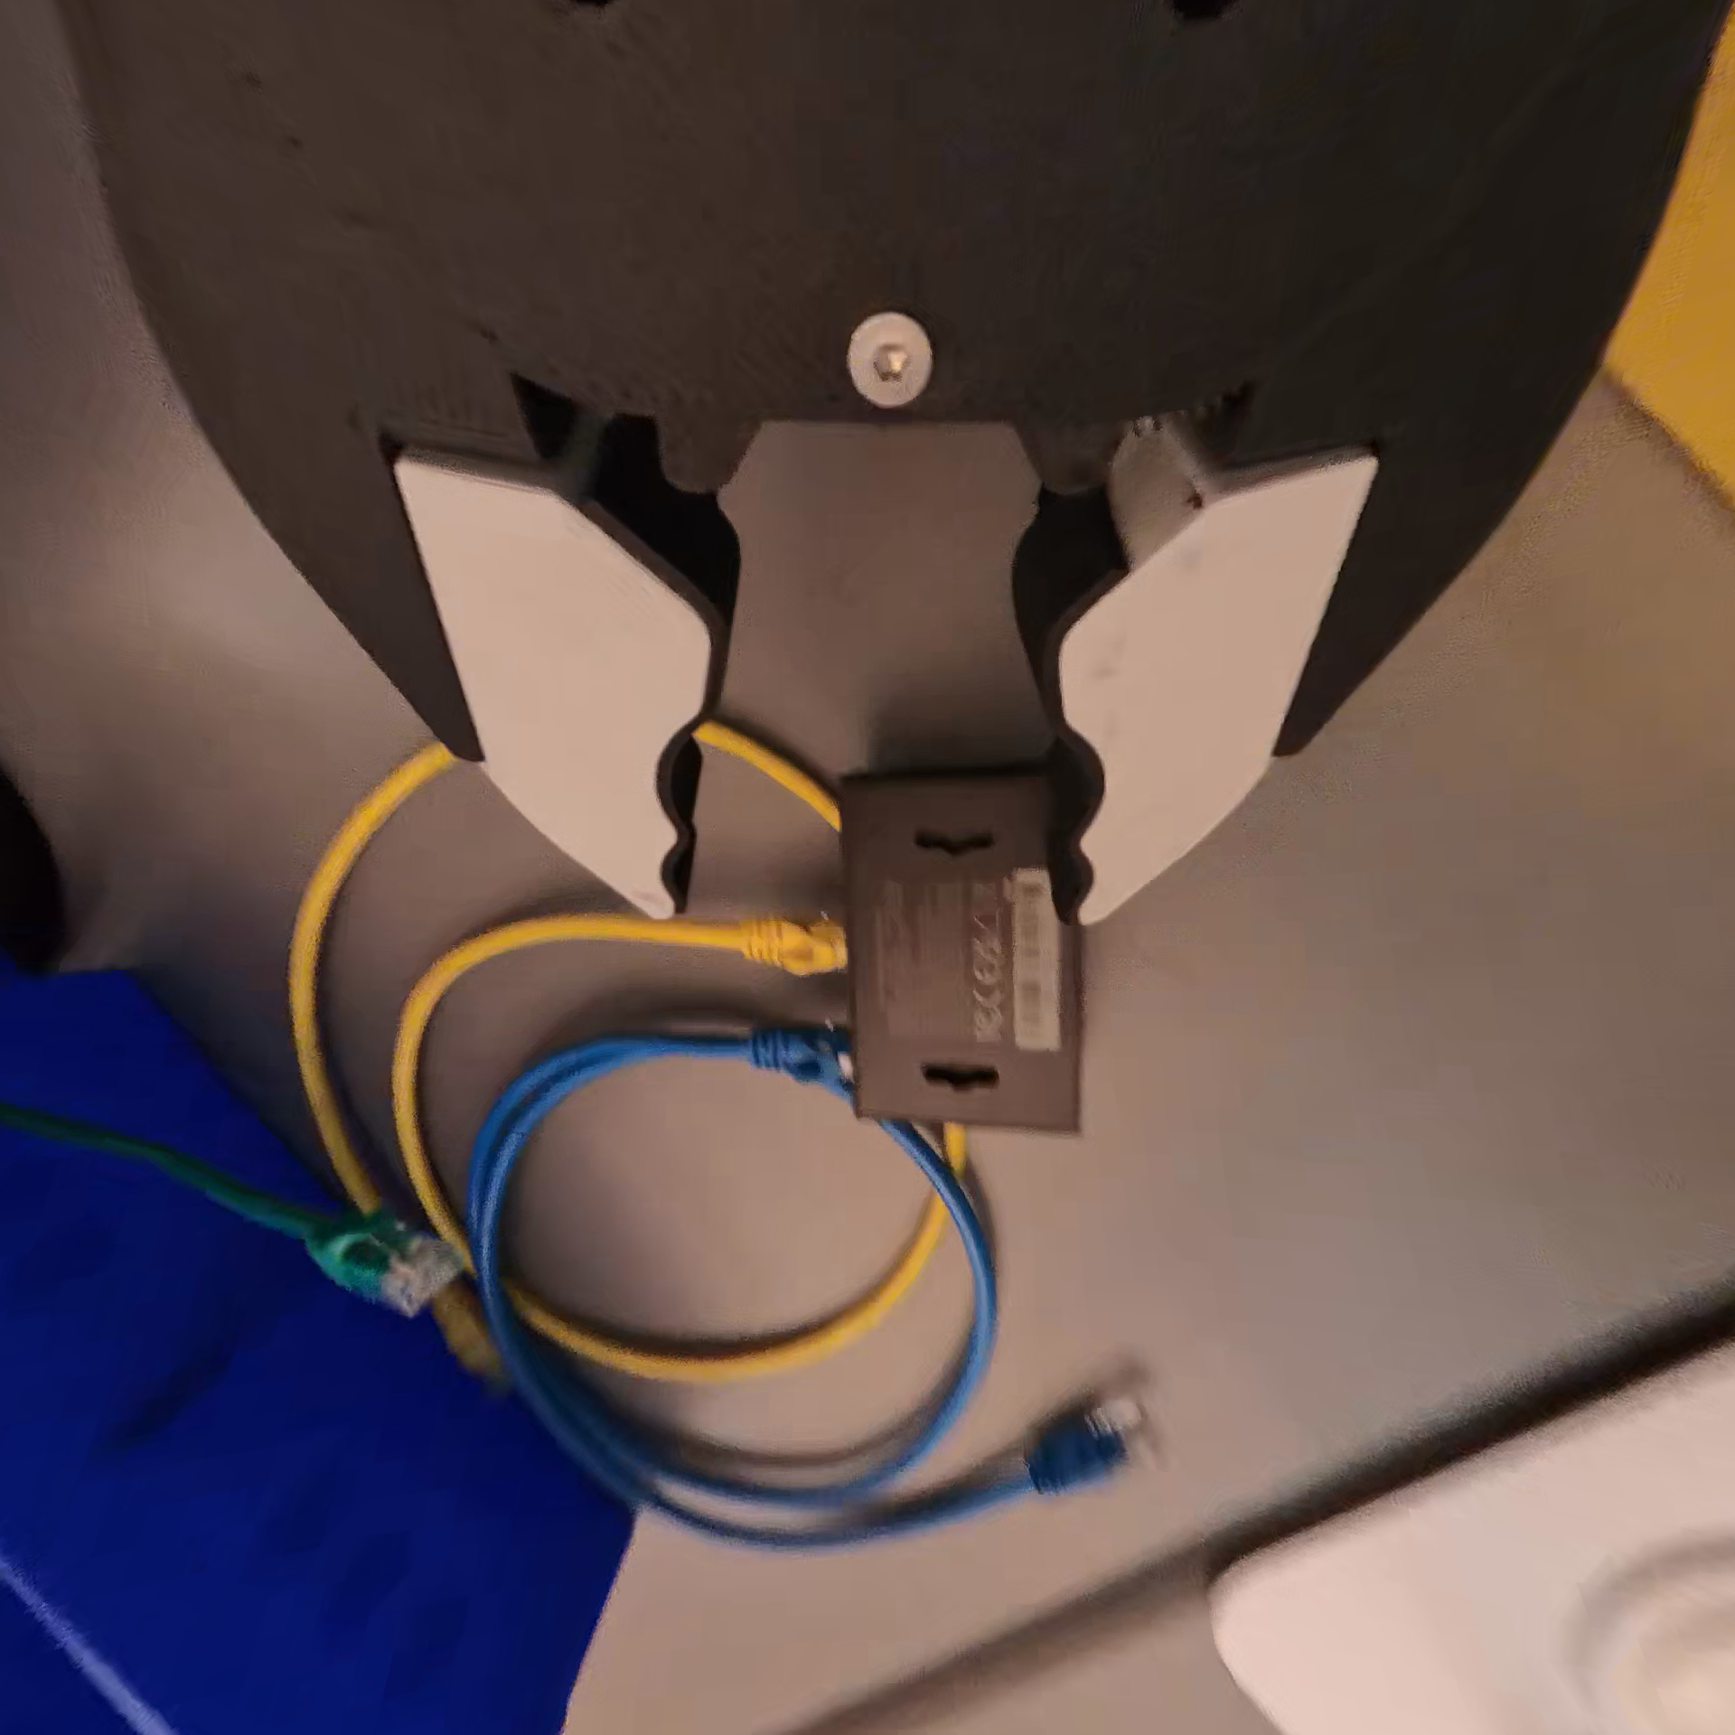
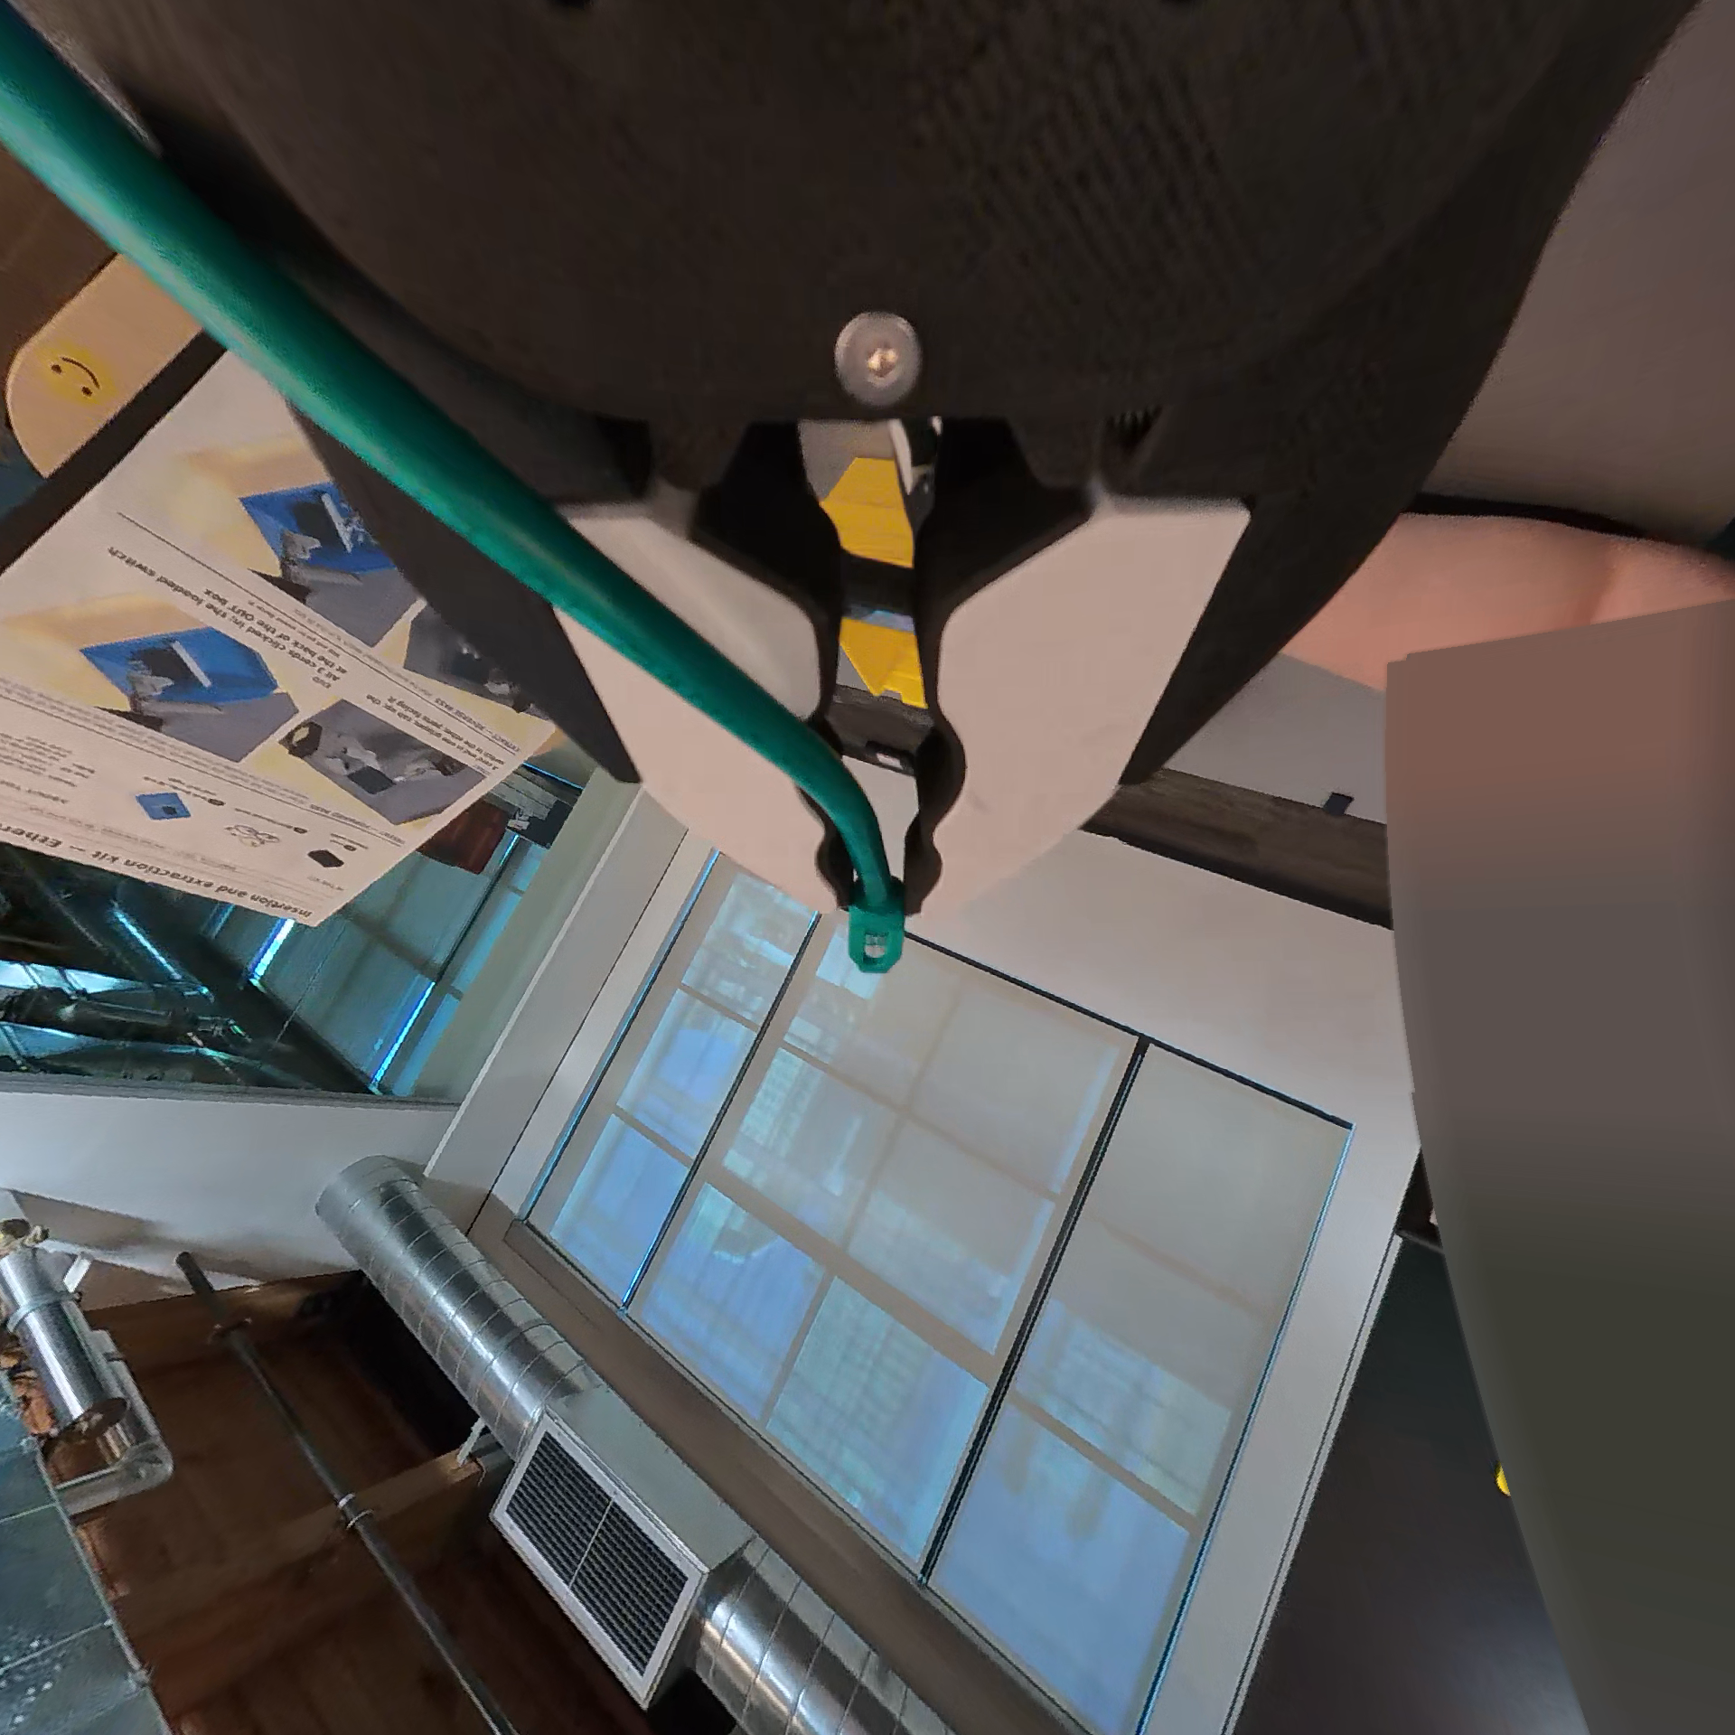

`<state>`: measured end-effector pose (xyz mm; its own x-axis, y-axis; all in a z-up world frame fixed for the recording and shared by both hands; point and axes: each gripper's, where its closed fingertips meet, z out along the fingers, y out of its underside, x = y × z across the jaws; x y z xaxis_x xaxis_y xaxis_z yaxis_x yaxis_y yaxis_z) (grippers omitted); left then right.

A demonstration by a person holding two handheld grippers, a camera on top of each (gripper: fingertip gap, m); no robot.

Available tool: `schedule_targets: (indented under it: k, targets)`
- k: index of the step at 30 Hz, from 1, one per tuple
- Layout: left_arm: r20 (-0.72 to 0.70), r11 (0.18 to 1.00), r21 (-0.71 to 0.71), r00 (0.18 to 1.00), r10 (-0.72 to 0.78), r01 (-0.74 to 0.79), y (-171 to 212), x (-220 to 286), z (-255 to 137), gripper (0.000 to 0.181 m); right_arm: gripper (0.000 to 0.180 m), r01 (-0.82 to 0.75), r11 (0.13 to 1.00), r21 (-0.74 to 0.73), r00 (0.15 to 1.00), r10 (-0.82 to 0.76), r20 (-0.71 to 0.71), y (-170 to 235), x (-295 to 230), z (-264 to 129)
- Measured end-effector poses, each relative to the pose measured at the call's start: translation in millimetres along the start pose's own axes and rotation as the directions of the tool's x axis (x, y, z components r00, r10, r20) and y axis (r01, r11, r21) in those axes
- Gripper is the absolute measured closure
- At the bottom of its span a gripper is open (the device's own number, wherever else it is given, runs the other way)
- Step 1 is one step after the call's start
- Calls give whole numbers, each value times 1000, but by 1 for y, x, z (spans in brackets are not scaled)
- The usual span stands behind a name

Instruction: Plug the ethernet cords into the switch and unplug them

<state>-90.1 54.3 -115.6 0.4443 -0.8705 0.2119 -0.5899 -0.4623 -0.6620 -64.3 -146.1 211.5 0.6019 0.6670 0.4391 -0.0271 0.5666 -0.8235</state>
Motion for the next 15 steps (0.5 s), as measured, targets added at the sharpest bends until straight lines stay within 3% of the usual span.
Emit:
schedule_targets:
  k: [2,4,7,8,10,11,13,15]
  targets:
    - [-76,997,-62,996,-53,48,9,7,2,105,169,7,1000,1,1000,-7,-2,-2,0,-2]
    - [-201,991,-119,976,-78,54,16,25,-4,128,169,4,1000,13,1000,-4,-3,-6,1,-4]
    - [-375,954,-301,919,-122,4,38,57,-15,136,169,9,999,37,1000,-9,-15,-15,4,-12]
    - [-374,949,-314,921,-113,-11,37,59,-17,136,169,14,999,45,1000,-13,-22,-18,5,-14]
    - [-357,980,-198,933,-49,-24,17,58,-22,134,169,26,998,50,999,-25,-33,-23,7,-19]
    - [-316,991,-126,949,10,-53,5,52,-23,128,169,36,998,56,999,-33,-39,-25,8,-22]
    - [-37,986,-72,988,147,-149,-7,13,-23,107,169,45,996,72,998,-42,-43,-30,9,-25]
    - [246,963,-135,934,259,-232,-6,-29,-26,80,169,44,996,76,998,-41,-38,-33,8,-27]
